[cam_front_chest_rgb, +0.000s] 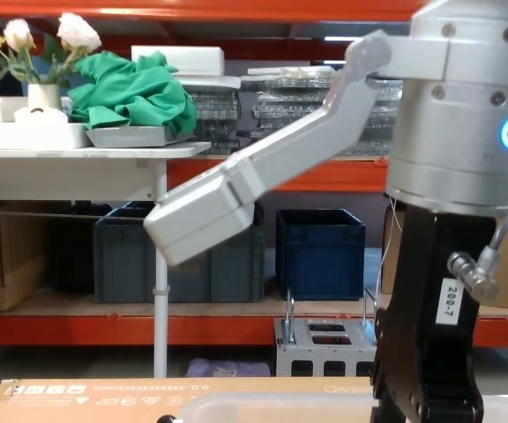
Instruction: Use one hand to grasp the basket and place it at the designated location.
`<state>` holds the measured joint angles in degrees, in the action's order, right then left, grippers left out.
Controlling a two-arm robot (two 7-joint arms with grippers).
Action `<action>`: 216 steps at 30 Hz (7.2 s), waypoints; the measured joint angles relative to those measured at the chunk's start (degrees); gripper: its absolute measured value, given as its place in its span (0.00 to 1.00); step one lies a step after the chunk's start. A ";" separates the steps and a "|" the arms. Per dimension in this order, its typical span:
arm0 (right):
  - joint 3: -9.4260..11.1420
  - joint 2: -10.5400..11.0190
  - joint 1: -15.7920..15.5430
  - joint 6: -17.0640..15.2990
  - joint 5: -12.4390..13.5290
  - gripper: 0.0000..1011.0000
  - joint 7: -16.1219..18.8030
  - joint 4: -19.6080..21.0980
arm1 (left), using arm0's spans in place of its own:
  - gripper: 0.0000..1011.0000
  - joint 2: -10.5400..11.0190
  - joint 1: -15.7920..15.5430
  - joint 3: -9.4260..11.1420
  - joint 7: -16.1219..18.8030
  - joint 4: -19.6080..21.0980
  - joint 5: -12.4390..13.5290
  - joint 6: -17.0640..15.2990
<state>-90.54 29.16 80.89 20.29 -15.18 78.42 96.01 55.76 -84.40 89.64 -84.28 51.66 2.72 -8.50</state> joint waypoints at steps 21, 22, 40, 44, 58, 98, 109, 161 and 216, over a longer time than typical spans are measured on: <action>3.51 3.91 1.35 1.66 3.26 0.99 -0.05 0.78 | 0.00 0.00 0.00 0.00 0.00 0.00 0.00 0.00; 3.73 4.09 1.45 1.83 3.67 0.99 0.01 0.78 | 0.00 0.00 0.00 0.00 0.00 0.00 0.00 0.00; 7.40 7.82 2.62 3.48 7.93 0.99 0.65 2.28 | 0.00 0.00 0.00 0.00 0.00 0.00 0.00 0.00; 7.40 7.81 2.37 3.42 7.52 0.99 0.68 2.82 | 0.00 0.00 0.00 0.00 0.00 0.00 0.00 0.00; 4.43 4.97 0.85 1.51 2.10 0.99 0.61 3.56 | 0.00 0.00 0.00 0.00 0.00 0.00 0.00 0.00; -0.32 -1.85 -2.01 -1.13 -4.24 0.91 -1.03 -2.69 | 0.00 0.00 0.00 0.00 0.00 0.00 0.00 0.00; 0.04 -1.56 -2.40 -0.57 -4.23 0.59 -1.76 -3.20 | 0.00 0.00 0.00 0.00 0.00 0.00 0.00 0.00; 8.25 7.27 3.75 -3.72 8.22 0.24 3.48 -7.55 | 0.00 0.00 0.00 0.00 0.00 0.00 0.00 0.00; 17.08 15.62 0.96 -22.63 2.67 0.24 3.87 -39.20 | 0.00 0.00 0.00 0.00 0.00 0.00 0.00 0.00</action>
<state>-73.47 44.78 81.86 -2.34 -12.50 82.29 56.81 55.76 -84.40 89.64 -84.28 51.66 2.71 -8.50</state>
